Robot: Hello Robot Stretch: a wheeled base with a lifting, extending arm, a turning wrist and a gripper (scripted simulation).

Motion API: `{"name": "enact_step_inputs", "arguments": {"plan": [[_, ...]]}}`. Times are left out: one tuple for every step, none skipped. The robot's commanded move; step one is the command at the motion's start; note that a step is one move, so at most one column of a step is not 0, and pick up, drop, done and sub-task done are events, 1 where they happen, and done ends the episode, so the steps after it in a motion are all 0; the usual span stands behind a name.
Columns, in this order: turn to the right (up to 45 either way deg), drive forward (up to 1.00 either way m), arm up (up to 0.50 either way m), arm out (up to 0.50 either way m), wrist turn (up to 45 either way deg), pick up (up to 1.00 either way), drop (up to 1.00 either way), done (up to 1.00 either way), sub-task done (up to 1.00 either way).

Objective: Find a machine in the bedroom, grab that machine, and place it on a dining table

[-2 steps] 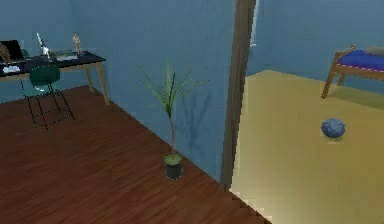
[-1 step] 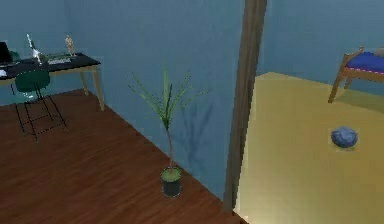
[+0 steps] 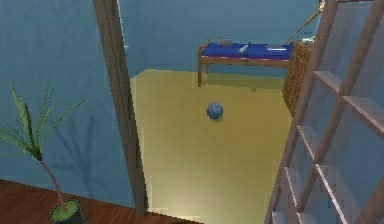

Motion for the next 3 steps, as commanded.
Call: {"name": "enact_step_inputs", "arguments": {"plan": [[3.0, 0.0, 0.0, 0.0, 0.0, 0.0, 0.0, 0.0, 0.0], [0.0, 1.0, 0.0, 0.0, 0.0, 0.0, 0.0, 0.0, 0.0], [-15.0, 0.0, 0.0, 0.0, 0.0, 0.0, 0.0, 0.0, 0.0]]}}
